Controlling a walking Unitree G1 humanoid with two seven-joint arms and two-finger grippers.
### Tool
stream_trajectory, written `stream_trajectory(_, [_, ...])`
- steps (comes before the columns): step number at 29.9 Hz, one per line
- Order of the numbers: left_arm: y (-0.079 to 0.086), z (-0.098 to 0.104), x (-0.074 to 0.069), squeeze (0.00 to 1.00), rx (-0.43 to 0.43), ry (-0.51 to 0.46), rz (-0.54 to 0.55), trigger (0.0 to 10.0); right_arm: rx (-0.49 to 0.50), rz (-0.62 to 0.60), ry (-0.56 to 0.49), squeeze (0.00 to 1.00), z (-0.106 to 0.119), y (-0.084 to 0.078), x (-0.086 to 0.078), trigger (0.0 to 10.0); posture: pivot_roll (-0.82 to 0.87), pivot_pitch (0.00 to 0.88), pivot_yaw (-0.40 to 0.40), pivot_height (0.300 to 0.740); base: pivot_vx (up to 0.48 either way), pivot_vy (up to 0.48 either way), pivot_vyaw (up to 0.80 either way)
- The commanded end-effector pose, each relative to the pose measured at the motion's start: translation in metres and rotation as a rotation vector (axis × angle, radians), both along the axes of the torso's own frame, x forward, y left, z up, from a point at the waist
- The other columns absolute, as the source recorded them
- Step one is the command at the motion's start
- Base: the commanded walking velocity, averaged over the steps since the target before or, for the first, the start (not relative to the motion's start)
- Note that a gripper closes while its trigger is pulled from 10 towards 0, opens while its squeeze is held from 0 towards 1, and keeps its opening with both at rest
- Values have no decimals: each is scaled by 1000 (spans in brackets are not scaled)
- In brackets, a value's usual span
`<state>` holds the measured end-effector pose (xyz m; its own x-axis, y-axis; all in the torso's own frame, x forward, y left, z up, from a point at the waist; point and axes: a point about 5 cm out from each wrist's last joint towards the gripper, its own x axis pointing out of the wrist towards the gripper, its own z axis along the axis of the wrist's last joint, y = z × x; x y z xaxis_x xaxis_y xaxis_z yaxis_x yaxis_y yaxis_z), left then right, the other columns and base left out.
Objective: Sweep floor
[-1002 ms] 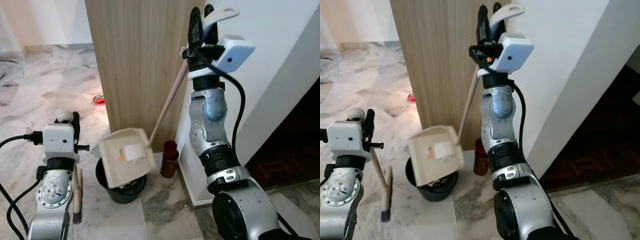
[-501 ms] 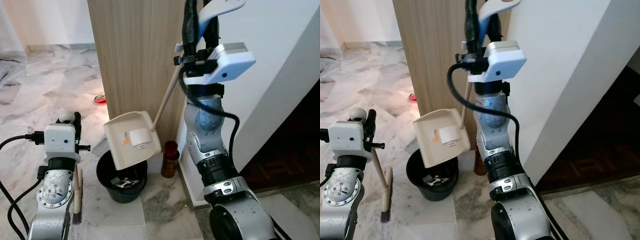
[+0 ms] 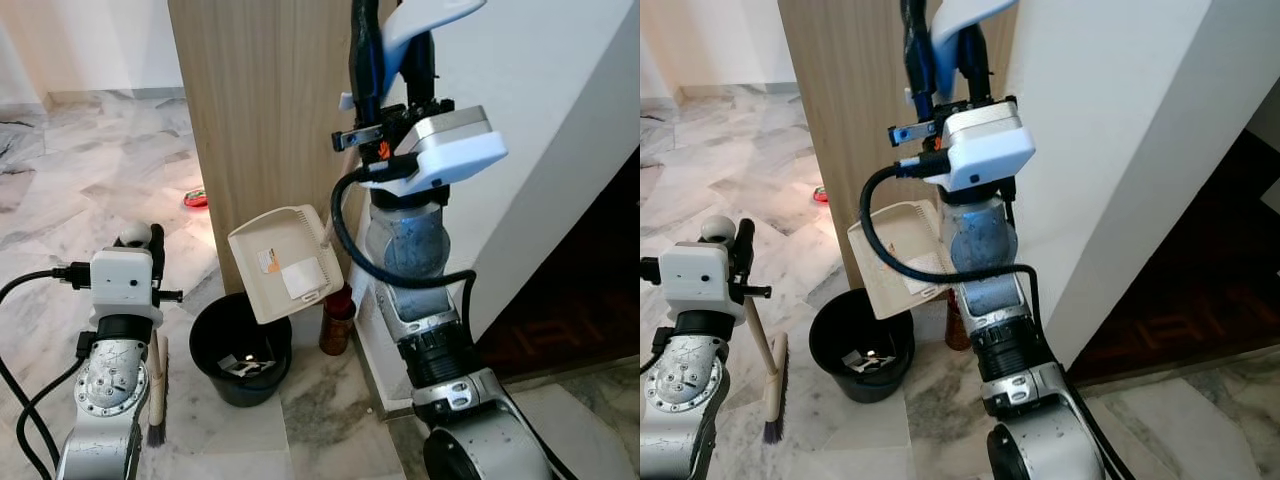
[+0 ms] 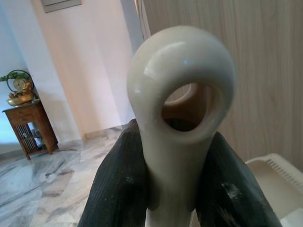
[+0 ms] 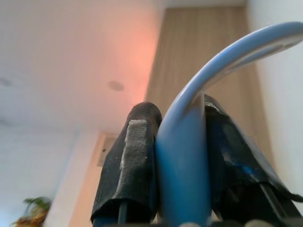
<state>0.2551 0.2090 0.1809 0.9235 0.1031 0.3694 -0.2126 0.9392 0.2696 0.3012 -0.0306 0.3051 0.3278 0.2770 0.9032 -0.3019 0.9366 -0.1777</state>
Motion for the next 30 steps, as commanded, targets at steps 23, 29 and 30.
stream_trajectory(23, [-9, 13, -6, 0, 35, -83, -28, 10000, 26, 26, -175, 0, 8, 30, -52, 10000, 196, 23, -94, 740, 0, 0, 0])
stream_trajectory(29, [-10, 12, -6, 0, 39, -83, -28, 10000, 23, -22, -237, 0, 12, 29, -59, 10000, 195, 23, -97, 740, 0, 0, 0])
stream_trajectory(30, [-10, 12, -6, 0, 39, -83, -28, 10000, 24, -25, -241, 0, 13, 29, -60, 10000, 194, 23, -98, 740, 0, 0, 0])
